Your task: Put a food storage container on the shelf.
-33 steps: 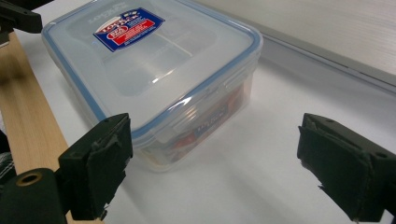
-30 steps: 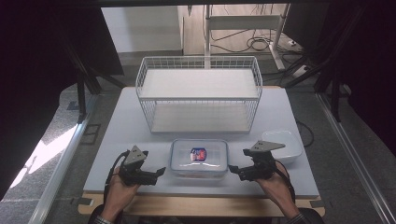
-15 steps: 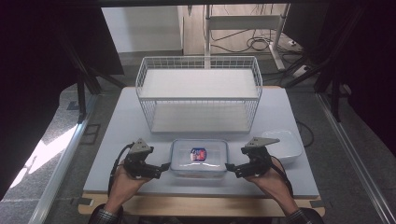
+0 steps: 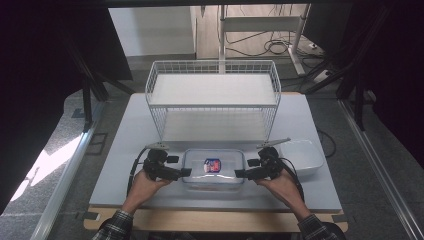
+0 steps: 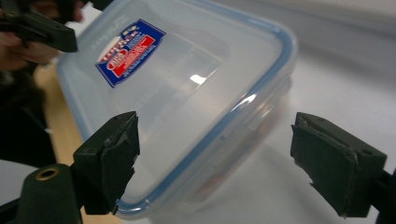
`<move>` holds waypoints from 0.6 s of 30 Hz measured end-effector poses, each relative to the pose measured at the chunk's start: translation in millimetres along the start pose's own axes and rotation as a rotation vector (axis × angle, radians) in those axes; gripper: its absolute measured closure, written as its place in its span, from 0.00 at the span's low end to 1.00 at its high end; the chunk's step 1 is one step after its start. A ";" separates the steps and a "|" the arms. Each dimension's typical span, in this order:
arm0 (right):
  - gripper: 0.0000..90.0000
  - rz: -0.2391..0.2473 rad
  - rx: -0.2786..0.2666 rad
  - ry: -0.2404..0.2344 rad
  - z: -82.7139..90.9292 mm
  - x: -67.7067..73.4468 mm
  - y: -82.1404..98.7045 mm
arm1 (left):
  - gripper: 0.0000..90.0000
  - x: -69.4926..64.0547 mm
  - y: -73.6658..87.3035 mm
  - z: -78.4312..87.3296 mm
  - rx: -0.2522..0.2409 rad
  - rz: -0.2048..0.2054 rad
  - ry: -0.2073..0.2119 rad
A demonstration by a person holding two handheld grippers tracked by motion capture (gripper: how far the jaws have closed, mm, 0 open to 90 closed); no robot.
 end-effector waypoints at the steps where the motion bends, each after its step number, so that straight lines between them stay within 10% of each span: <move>1: 0.19 -0.011 0.004 -0.018 -0.4 -1.1 0.3 | 0.14 0.8 0.5 -2.9 0.011 0.013 0.044; 4: 0.22 -0.054 0.014 -0.092 -3.4 -5.3 1.5 | 0.13 -1.1 1.7 -12.9 0.048 0.037 0.136; 18: 0.52 -0.232 -0.003 -0.234 2.9 -12.6 3.4 | 0.41 3.0 9.0 3.4 0.007 0.171 0.206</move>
Point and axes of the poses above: each handheld gripper's, and its own axes: z roughly backward along the jaws, y roughly out of its underside, x roughly to its left, the point moved 4 cm from there along -z, roughly forward along the jaws, and after that the axes turned 9 degrees about x, right-handed, at the moved point
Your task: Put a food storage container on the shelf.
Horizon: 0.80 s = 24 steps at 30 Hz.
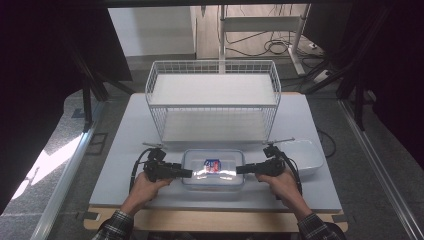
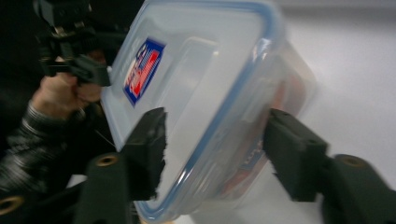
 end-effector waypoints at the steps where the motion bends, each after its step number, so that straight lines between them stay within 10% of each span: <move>1: 0.54 0.002 -0.004 0.009 2.7 4.4 1.4 | 0.45 -2.5 1.9 2.8 -0.019 0.008 -0.006; 16: 0.59 0.089 -0.078 0.184 7.0 36.6 13.4 | 0.53 -31.9 8.9 10.0 -0.089 -0.027 -0.162; 24: 0.59 0.133 -0.119 0.187 10.9 43.6 9.4 | 0.54 -39.8 3.0 19.6 -0.134 -0.052 -0.182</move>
Point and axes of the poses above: each handheld gripper's, and its own axes: z roughly backward along the jaws, y roughly out of its underside, x roughly to its left, the point moved 4 cm from there along -z, roughly forward along the jaws, and after that the axes turned 9 degrees about x, right-handed, at the moved point
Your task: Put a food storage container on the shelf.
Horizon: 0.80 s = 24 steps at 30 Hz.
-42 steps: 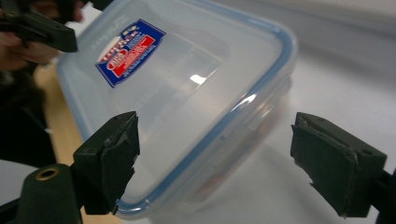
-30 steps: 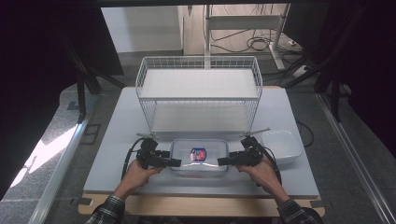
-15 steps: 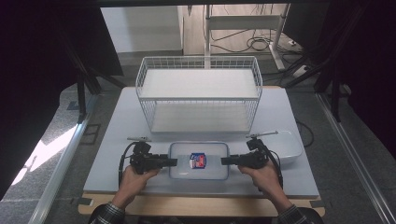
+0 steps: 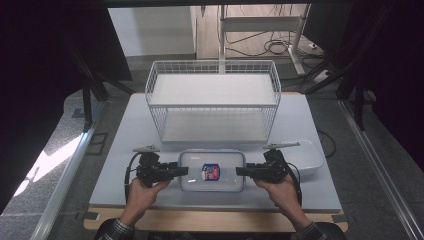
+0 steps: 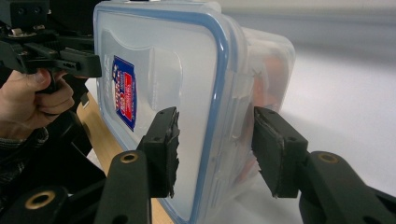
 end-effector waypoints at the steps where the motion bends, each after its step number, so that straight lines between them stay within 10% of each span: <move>1: 0.59 0.009 -0.006 0.003 1.6 1.3 -1.3 | 0.54 -1.5 -2.1 2.1 -0.006 -0.011 -0.003; 24: 0.59 0.119 -0.137 0.024 41.2 25.3 -57.7 | 0.54 -24.8 -63.0 43.0 -0.087 -0.114 -0.056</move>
Point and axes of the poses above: each handheld gripper's, and its own axes: z roughly backward along the jaws, y roughly out of its underside, x roughly to its left, the point moved 4 cm from there along -z, roughly forward along the jaws, and after that the axes turned 9 degrees about x, right-handed, at the moved point
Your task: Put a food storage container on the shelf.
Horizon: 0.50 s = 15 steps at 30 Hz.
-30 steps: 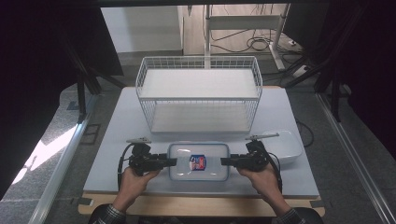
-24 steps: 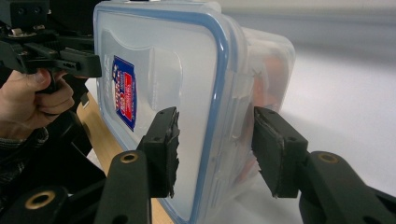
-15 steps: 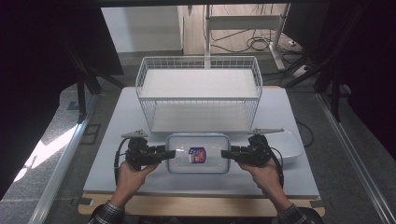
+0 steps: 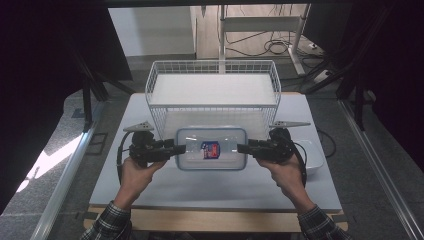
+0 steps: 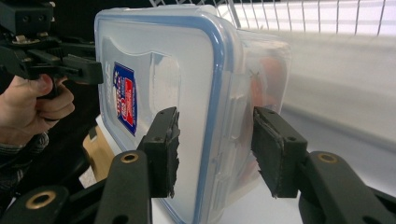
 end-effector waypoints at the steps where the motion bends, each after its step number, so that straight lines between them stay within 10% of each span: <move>1: 0.59 0.009 -0.013 0.004 3.6 1.0 -7.6 | 0.54 -0.5 -3.2 1.4 -0.004 -0.003 -0.001; 15: 0.59 0.045 -0.056 0.007 19.8 9.7 -48.3 | 0.54 -5.6 -46.9 25.3 -0.055 -0.023 -0.022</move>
Point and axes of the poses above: each handheld gripper's, and its own axes: z roughly backward along the jaws, y roughly out of its underside, x roughly to its left, the point moved 4 cm from there along -z, roughly forward along the jaws, and after that the axes turned 9 degrees about x, right-handed, at the moved point
